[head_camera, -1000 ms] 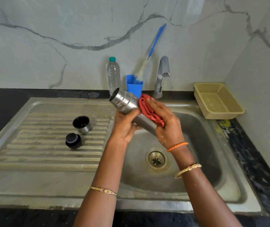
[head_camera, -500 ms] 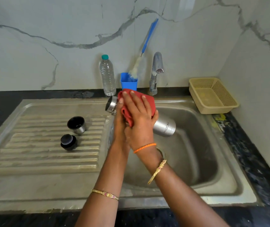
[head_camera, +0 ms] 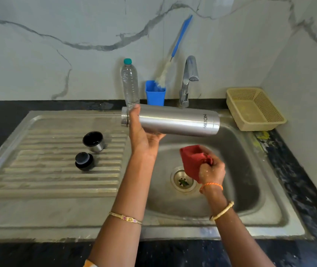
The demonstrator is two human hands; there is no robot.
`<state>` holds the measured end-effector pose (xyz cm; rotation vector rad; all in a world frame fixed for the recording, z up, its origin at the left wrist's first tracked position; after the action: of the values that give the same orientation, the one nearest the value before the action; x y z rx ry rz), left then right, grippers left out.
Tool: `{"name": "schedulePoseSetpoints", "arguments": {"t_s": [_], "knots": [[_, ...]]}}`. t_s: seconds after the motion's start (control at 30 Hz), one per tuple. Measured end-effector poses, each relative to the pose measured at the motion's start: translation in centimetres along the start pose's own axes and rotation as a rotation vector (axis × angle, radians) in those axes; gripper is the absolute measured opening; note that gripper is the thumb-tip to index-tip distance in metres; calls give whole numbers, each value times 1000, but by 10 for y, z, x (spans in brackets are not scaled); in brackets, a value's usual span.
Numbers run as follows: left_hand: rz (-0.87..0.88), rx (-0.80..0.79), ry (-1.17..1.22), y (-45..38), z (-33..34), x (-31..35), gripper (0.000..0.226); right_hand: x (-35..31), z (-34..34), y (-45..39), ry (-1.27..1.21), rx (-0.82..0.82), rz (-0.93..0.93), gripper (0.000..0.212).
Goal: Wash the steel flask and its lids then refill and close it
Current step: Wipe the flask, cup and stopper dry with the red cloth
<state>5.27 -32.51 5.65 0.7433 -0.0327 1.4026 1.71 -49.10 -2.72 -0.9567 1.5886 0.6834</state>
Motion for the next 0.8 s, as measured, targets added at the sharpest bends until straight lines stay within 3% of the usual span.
{"name": "schedulePoseSetpoints", "arguments": {"t_s": [0.13, 0.27, 0.33, 0.43, 0.5, 0.57, 0.63, 0.7, 0.8], "knots": [[62, 195, -39, -8, -20, -9, 51, 0, -9, -15, -190, 266, 138, 57], [129, 268, -53, -14, -31, -15, 54, -17, -13, -29, -211, 362, 19, 46], [128, 289, -72, -16, -31, -20, 51, -32, 1, -18, -196, 290, -129, 41], [146, 297, -135, -18, -25, -31, 42, -52, 28, 21, -109, 21, -639, 36], [195, 298, -178, -19, -21, -35, 26, -58, 39, 40, -89, -144, -853, 34], [190, 298, -171, -17, -22, -35, 24, -57, 42, 31, -60, -182, -810, 55], [144, 275, -151, -15, -27, -31, 35, -46, 37, 9, 49, -139, -633, 65], [130, 275, -169, -14, -33, -27, 32, -28, 28, -15, 142, -131, -405, 54], [100, 306, -207, -11, -35, -30, 27, -11, 21, -26, 70, -127, -156, 45]]}}
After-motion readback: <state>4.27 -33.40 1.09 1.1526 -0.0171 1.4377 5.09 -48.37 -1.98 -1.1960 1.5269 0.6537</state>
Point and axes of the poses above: each hand's wrist, its own y-axis away from the middle knuckle, its own z-axis out of the palm, x = y × z, the point moved 2 cm from there along -y, towards the middle knuckle, and after that the axes turned 13 degrees about -z, right-handed, at the moved point
